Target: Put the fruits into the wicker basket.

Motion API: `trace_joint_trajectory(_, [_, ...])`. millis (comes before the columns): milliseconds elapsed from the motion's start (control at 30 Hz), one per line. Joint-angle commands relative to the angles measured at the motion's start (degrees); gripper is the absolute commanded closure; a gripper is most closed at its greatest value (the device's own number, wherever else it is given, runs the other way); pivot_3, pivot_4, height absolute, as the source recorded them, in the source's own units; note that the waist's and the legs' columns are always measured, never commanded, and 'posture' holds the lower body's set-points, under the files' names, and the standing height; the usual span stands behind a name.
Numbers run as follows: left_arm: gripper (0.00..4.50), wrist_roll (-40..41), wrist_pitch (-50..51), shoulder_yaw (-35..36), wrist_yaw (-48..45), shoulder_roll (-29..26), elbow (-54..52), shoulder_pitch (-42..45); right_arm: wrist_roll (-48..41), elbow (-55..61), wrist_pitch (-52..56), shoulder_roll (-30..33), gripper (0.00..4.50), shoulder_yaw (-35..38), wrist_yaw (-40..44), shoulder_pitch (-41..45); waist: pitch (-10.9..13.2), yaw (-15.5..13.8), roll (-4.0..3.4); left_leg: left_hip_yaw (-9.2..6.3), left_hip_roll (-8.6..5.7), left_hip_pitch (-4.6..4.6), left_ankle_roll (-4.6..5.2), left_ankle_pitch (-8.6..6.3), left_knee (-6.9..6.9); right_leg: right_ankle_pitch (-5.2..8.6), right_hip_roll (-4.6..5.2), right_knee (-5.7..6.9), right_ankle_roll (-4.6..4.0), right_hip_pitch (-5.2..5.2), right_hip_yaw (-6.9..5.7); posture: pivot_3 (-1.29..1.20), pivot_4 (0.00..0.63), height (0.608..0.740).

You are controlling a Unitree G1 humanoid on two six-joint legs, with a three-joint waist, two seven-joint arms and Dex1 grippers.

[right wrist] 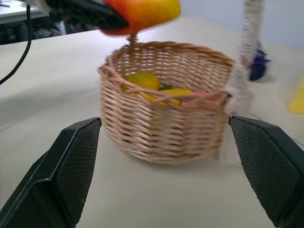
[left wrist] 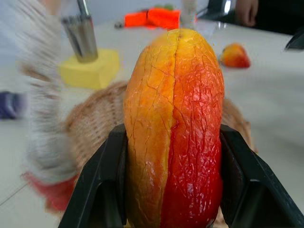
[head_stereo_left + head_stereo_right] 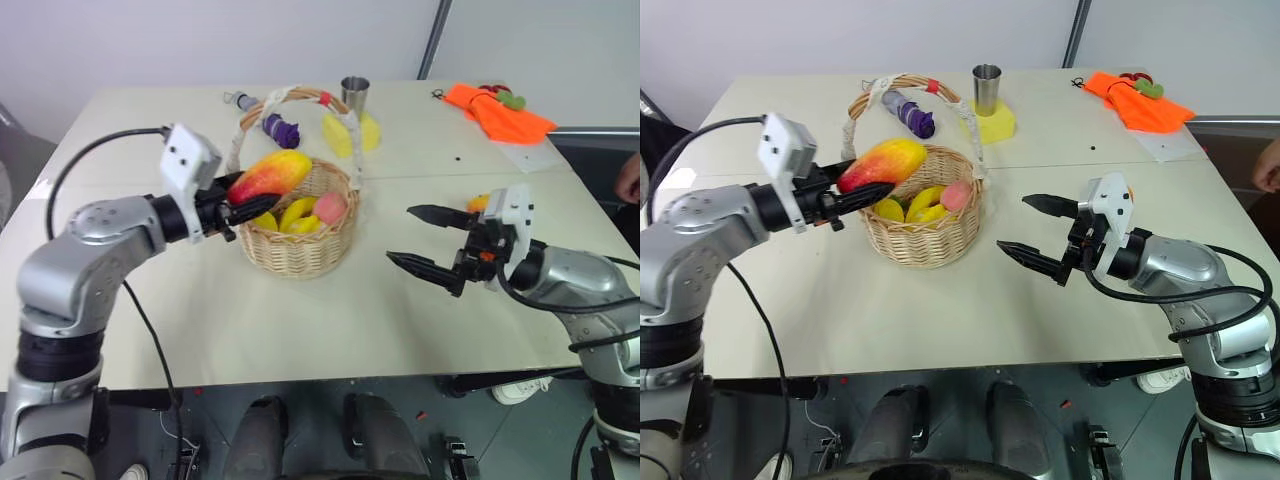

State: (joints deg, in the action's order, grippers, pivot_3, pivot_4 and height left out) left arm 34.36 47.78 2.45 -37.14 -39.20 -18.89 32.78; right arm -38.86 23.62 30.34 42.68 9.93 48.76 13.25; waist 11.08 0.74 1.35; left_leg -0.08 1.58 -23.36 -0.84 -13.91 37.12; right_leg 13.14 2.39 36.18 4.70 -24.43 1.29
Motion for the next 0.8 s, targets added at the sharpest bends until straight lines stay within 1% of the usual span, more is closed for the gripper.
trace_joint_trajectory(33, [1.66, -2.9, -2.7, -2.5, -0.4, 1.4, 2.6, 4.4, 0.9, 2.0, -0.9, -0.2, 0.00, 2.2, -2.0, -1.0, 0.0, -0.1, 0.00, -0.01, 0.04, -0.01, 0.00, 0.00, 0.00, 0.00, -0.05, 0.00, 0.00, -0.02, -0.01, 0.00, 0.150, 0.740])
trace_joint_trajectory(67, [1.26, -3.7, -3.3, -3.2, -0.6, 1.7, 3.5, 5.1, 1.9, 1.7, -1.2, 0.0, 0.00, 2.4, -2.8, -1.4, 0.0, -0.1, 0.00, -0.06, 0.04, -0.02, 0.00, 0.00, 0.01, 0.00, -0.06, 0.02, -0.01, -0.02, -0.04, 0.00, 0.150, 0.740])
trace_joint_trajectory(100, [0.70, -4.3, -3.7, -3.6, -0.9, 1.8, 4.0, 5.5, 2.5, 1.6, -1.4, 0.1, 0.00, 2.5, -3.4, -1.7, 0.0, 0.0, 0.00, -0.06, 0.03, -0.02, 0.00, 0.00, 0.02, 0.00, -0.06, 0.02, -0.02, -0.02, -0.04, 0.00, 0.150, 0.740])
trace_joint_trajectory(133, [0.24, -4.6, -4.6, -3.7, -1.5, 1.8, 4.0, 5.4, 3.4, 0.7, -1.8, -0.2, 0.00, 2.9, -4.5, -1.8, 0.0, 0.1, 0.00, -0.02, 0.03, -0.01, 0.00, 0.00, 0.02, 0.00, -0.06, 0.02, -0.04, -0.02, -0.02, 0.00, 0.150, 0.740])
trace_joint_trajectory(167, [0.05, -4.8, -5.8, -3.7, -2.2, 1.9, 3.8, 5.2, 4.5, -0.3, -2.4, -0.5, 0.00, 3.3, -5.7, -1.8, 0.0, 0.1, 0.00, 0.00, 0.03, 0.00, 0.00, 0.00, 0.03, 0.03, -0.05, 0.02, -0.10, -0.02, 0.00, 0.00, 0.150, 0.740])
trace_joint_trajectory(267, [0.05, -2.8, -9.0, -1.5, -5.6, 2.5, 2.3, 3.0, 11.0, -6.7, -6.3, -1.9, 0.00, 3.7, -10.8, -1.3, 0.0, 0.1, -0.01, 0.03, 0.03, 0.00, 0.00, 0.00, 0.05, 0.08, -0.04, 0.02, -0.22, -0.01, 0.02, 0.00, 0.150, 0.740])
trace_joint_trajectory(367, [0.05, -0.2, -10.0, 0.9, -7.1, 3.3, 1.4, 1.0, 15.8, -13.0, -8.6, -2.7, 0.00, 3.7, -15.0, 0.4, 0.0, 0.0, -0.01, 0.05, 0.02, -0.01, 0.00, 0.00, 0.05, 0.08, -0.01, 0.02, -0.24, -0.01, 0.03, 0.00, 0.150, 0.740])
trace_joint_trajectory(433, [0.05, 3.4, -9.3, 3.3, -8.8, 3.5, -0.1, -1.4, 19.1, -20.6, -9.8, -3.9, 0.00, 4.3, -20.0, 3.9, 0.0, 0.2, -0.01, 0.05, 0.02, -0.01, 0.00, 0.01, 0.07, 0.08, -0.01, 0.02, -0.24, -0.02, 0.03, 0.00, 0.150, 0.740])
trace_joint_trajectory(533, [0.05, 6.6, -9.1, 4.1, -10.4, 3.7, -4.0, -4.1, 24.7, -33.2, -12.9, -4.0, 0.00, 3.0, -24.6, 10.2, 0.0, 0.2, -0.03, 0.12, 0.02, 0.01, -0.01, 0.01, 0.08, 0.07, 0.00, 0.02, -0.25, -0.02, 0.10, 0.00, 0.150, 0.740])
trace_joint_trajectory(667, [0.05, 9.1, -8.3, 3.7, -9.6, 4.7, -7.1, -4.9, 26.5, -46.6, -14.0, -5.0, 0.00, 2.4, -25.3, 17.5, 0.0, 0.1, -0.03, 0.13, 0.00, -0.01, 0.00, 0.01, 0.09, 0.05, 0.00, 0.02, -0.23, -0.02, 0.11, 0.00, 0.150, 0.740])
trace_joint_trajectory(800, [0.05, 10.2, -7.5, 3.4, -8.3, 5.0, -8.4, -5.1, 27.0, -56.7, -14.6, -6.2, 0.00, 1.6, -22.6, 22.7, 0.0, 0.2, -0.03, 0.13, 0.00, 0.00, 0.00, 0.01, 0.09, -0.03, -0.01, 0.02, -0.09, -0.01, 0.12, 0.00, 0.150, 0.740])
